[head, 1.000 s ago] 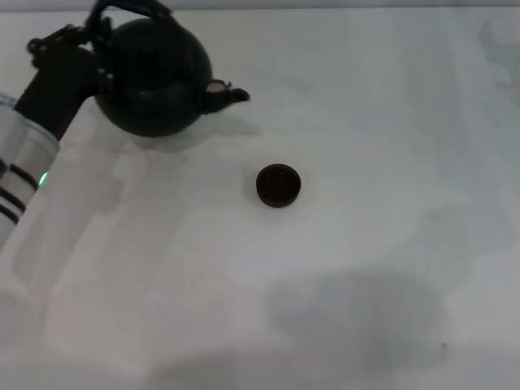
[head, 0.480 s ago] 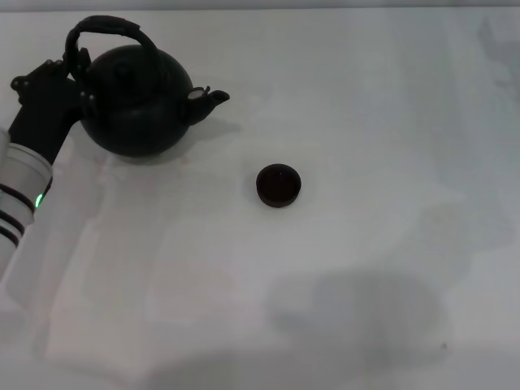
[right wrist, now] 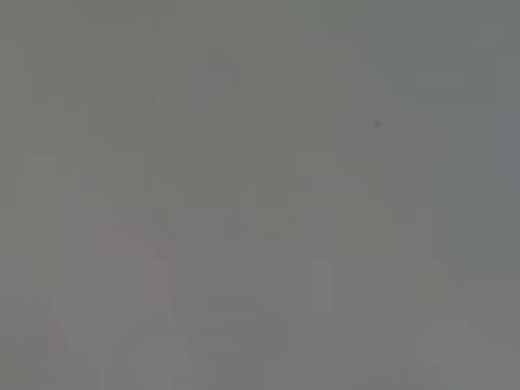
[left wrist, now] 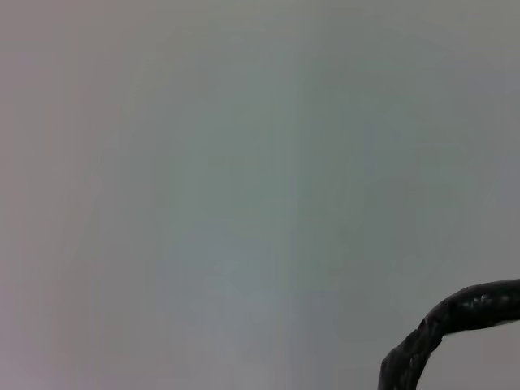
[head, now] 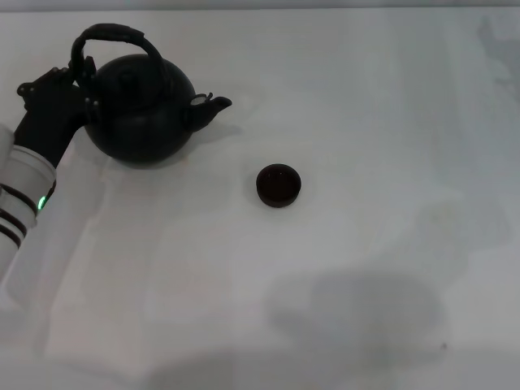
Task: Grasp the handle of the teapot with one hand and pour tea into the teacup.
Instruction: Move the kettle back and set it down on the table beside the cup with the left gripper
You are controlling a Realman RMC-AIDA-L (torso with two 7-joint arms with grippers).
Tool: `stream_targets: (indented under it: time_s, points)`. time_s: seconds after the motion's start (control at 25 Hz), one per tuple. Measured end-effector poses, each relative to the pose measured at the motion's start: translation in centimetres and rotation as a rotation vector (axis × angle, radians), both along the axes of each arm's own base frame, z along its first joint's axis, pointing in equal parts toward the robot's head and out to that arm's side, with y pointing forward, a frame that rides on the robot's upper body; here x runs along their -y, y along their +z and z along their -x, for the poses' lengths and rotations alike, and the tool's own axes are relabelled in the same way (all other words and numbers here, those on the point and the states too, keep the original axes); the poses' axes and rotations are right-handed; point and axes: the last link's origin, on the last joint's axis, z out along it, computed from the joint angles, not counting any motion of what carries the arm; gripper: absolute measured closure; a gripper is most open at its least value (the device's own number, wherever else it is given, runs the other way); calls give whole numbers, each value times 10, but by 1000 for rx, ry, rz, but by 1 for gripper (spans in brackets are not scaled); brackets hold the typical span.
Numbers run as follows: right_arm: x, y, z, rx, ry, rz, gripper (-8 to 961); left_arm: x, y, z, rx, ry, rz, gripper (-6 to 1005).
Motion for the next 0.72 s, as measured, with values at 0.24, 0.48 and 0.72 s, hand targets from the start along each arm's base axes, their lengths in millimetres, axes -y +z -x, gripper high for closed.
stream_targets:
  time_s: [0.24,0.48,0.72]
  points:
    - [-1,-1,2,-1,4,2,125,0,-3,-1,-11,-6,19,844]
    - [-1,1,1,-15,-6,-15,125,-1,-4,0,-14,2,27,835]
    - [-2,2,1,-25,-4,-19,124,2,-5,1,-16,2,30,769]
